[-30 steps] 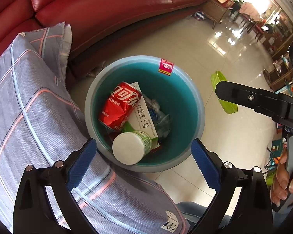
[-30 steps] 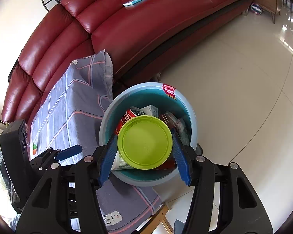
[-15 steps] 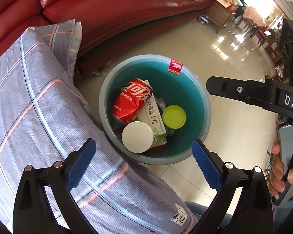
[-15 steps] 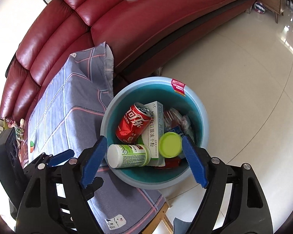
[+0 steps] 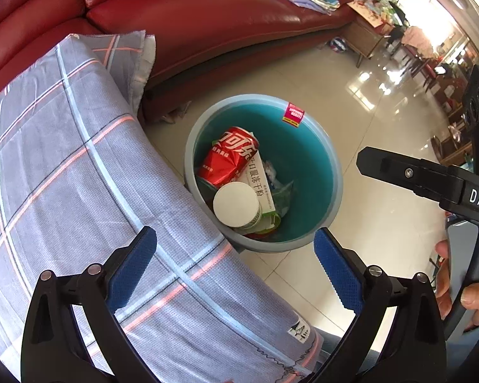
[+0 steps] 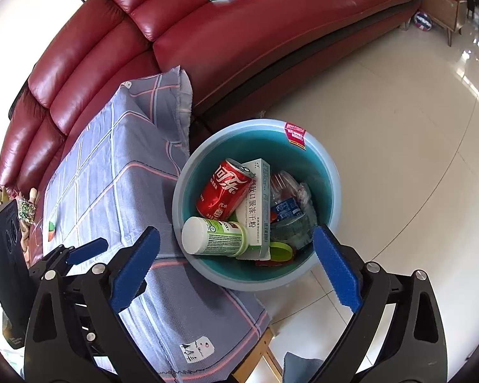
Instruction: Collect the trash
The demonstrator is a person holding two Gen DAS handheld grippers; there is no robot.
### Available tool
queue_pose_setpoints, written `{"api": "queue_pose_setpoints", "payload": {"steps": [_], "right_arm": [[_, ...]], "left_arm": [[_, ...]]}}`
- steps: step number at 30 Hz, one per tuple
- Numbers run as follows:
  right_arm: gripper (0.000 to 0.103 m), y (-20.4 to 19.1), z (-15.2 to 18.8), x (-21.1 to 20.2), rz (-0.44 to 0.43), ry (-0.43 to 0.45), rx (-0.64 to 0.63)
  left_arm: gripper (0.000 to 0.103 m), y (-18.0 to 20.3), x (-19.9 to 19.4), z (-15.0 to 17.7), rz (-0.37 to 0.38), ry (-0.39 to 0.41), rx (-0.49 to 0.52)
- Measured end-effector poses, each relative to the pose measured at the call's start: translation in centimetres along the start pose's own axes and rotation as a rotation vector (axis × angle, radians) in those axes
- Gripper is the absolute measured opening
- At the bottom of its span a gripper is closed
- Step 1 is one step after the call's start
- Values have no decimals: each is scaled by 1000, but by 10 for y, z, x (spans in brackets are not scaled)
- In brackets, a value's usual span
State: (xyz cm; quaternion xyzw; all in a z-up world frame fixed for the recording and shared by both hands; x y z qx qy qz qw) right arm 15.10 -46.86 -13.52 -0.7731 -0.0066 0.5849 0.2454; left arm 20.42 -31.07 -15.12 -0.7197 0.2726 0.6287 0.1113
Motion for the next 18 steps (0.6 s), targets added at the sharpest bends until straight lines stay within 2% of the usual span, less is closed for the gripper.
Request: {"api": "queue_pose_setpoints", "payload": {"steps": [2, 10, 18], "right_arm": [[96, -5, 4, -5, 8, 10, -12], [96, -27, 28, -28, 109, 52, -92], [96, -52, 69, -48, 232, 111, -190]], "left_arm": [[99, -6, -6, 6, -13, 10, -11], [99, -28, -32, 32, -34, 62, -55], [99, -44, -70, 69, -98, 160, -80]]}}
Point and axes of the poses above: each gripper's, at about its wrist camera, not at the fingertips, and x roughly the way its jaws point, y to its right, z to its underside, the point moved 7 cm from there along x, roughly the way its jaws point, and after that the axes turned 11 degrees about -y, right-handed, at the moved point
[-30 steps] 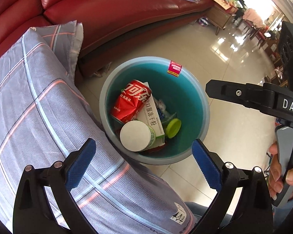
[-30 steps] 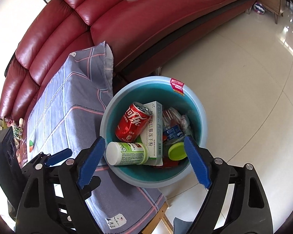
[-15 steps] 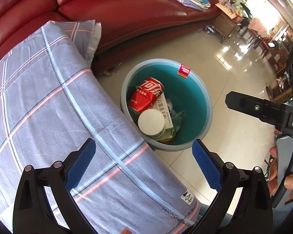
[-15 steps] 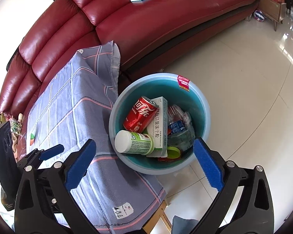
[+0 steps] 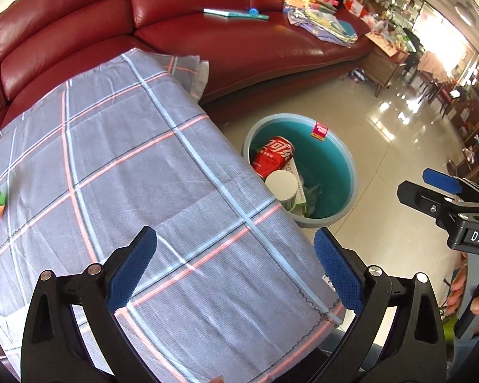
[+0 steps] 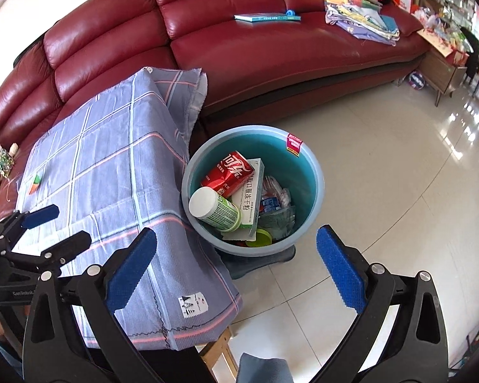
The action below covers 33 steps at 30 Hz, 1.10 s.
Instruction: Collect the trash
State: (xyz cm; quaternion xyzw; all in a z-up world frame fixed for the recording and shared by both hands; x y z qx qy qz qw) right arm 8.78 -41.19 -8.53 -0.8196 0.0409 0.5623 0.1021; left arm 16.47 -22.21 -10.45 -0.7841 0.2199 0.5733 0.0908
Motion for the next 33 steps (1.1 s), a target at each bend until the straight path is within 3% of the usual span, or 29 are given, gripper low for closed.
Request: {"api": "queue_pose_setpoints", "payload": {"steps": [10, 21, 33], "right_arm": [[96, -30, 31, -24, 6, 27, -68], [96, -40, 52, -40, 10, 47, -117], [96, -35, 62, -31, 13, 26, -109]], "left_arm": [[99, -18, -47, 37, -26, 106, -41], [99, -16, -70, 56, -56, 144, -60], [99, -15, -68, 63, -71, 144, -65]]}}
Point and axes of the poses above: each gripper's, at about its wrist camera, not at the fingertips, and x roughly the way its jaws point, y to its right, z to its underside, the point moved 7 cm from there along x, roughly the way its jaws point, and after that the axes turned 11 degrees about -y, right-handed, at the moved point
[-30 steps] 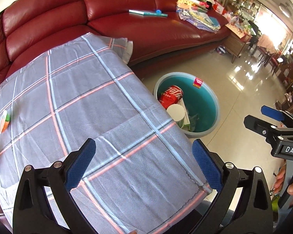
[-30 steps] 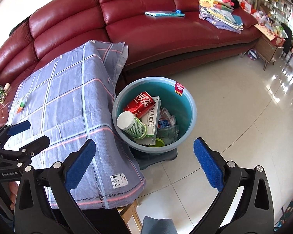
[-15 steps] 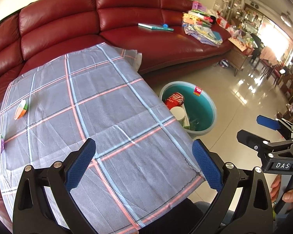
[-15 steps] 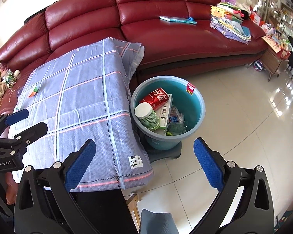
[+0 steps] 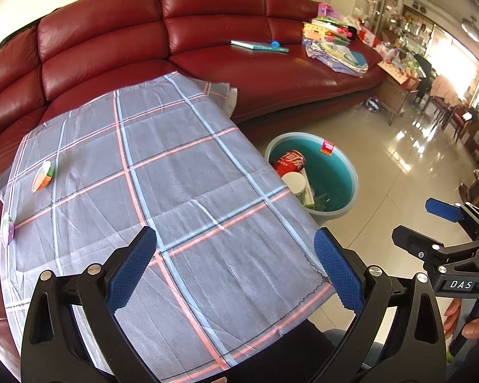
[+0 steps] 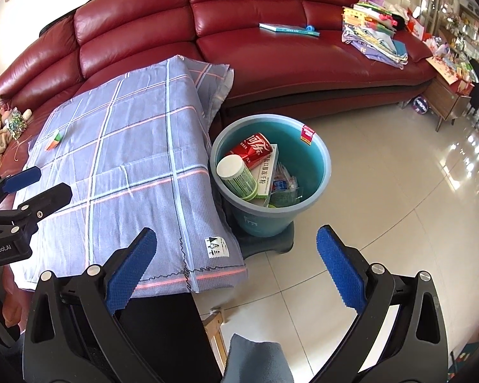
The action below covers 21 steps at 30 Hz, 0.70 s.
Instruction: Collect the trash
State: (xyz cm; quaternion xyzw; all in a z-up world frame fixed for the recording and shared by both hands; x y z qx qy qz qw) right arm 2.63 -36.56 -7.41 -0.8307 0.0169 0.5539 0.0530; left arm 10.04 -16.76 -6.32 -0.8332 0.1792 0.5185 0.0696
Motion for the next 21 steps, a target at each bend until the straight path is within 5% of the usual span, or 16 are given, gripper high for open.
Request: {"api": "queue_pose_setpoints", "payload": {"steps": [21], "right_arm": [[96, 8, -1, 18, -9, -43, 29]], "left_arm": [[99, -1, 14, 0, -24, -28, -15]]}}
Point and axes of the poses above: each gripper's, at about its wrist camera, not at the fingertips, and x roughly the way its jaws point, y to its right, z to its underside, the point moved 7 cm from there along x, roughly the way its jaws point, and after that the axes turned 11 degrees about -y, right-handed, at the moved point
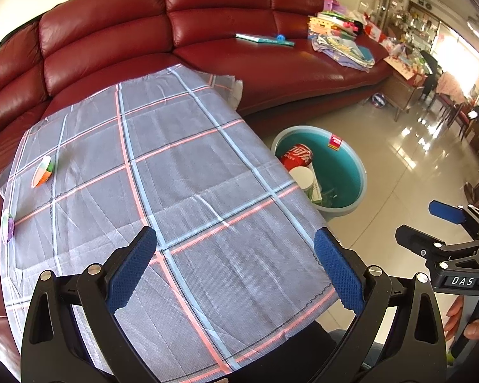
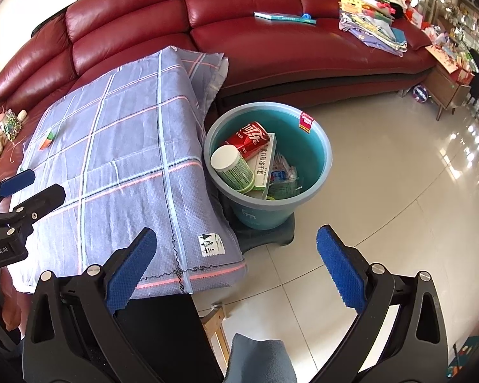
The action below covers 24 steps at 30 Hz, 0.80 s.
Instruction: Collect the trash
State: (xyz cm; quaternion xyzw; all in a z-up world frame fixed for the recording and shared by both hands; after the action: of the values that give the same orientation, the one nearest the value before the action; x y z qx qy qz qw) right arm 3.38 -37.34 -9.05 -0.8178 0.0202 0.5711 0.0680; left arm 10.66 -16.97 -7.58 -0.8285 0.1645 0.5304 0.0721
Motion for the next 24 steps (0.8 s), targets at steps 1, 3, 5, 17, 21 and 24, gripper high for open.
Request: {"api": "queue_pose_setpoints", "payload": {"steps": [1, 3, 5, 17, 21, 24], "right_arm": [[96, 0, 0, 0, 0, -2, 1], [96, 0, 0, 2, -2, -5, 5], [96, 1, -1, 2, -3, -7, 7], [96, 2, 0, 9, -16, -24, 24], [96, 3, 0, 12, -23, -28, 33], [96, 3, -1, 12, -24, -29, 34]], "left_arm": [[99, -1, 0, 0, 0, 0, -2], [99, -1, 1, 0, 0, -1, -4], [99, -2, 2, -1, 1, -2, -3], [99, -7, 8, 3, 7, -13, -21], [99, -2, 8, 4, 10, -8, -2], [99, 2, 4, 4, 6, 11, 26]]}}
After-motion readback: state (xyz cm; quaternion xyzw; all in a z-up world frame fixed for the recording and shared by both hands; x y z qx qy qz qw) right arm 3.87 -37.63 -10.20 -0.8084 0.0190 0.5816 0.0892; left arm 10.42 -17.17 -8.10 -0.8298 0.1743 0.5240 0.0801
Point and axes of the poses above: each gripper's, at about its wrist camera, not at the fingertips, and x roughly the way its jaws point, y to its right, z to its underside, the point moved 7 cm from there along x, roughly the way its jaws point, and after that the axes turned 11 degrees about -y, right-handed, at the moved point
